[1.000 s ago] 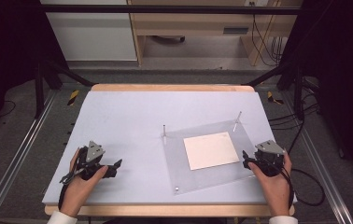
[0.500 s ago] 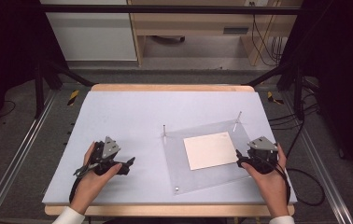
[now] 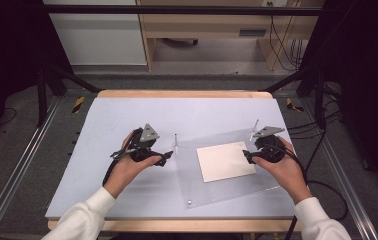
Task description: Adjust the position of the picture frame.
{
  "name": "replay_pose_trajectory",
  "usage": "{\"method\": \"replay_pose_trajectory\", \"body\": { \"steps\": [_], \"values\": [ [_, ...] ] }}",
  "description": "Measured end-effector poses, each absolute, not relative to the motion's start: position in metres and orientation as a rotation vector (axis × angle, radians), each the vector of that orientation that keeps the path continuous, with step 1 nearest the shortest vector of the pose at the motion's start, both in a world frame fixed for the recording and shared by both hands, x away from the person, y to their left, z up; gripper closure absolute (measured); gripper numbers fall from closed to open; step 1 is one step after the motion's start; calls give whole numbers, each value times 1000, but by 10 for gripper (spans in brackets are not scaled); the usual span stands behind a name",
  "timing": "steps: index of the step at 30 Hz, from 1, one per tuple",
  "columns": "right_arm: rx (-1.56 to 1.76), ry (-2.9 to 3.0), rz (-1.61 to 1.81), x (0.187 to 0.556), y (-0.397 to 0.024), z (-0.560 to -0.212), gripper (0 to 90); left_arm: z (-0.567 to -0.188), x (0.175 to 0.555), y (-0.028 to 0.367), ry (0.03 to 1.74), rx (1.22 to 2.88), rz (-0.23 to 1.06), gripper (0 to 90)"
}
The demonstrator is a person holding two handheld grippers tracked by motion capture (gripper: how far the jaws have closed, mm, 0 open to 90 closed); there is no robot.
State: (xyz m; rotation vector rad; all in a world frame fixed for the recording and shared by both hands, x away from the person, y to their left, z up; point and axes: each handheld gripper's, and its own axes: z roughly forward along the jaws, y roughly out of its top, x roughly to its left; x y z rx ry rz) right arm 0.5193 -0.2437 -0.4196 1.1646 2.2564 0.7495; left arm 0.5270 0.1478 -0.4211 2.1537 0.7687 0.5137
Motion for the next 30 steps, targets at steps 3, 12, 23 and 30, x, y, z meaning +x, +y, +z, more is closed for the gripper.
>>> {"method": "replay_pose_trajectory", "body": {
  "steps": [3, 12, 23, 30],
  "values": [
    [1161, 2259, 730, 527, -248, -421, 304, -423, 532, 137, 770, 2173, 511, 89],
    [1217, 2234, 712, 547, -262, -411, 336, -426, 540, 130, 837, 2138, 587, 118],
    [1284, 2151, 761, 549, -270, -402, 533, -425, 534, 119, 916, 2106, 694, 178],
    [1307, 2099, 721, 565, -273, -412, 617, -431, 543, 122, 965, 2082, 700, 226]
  ]
}}
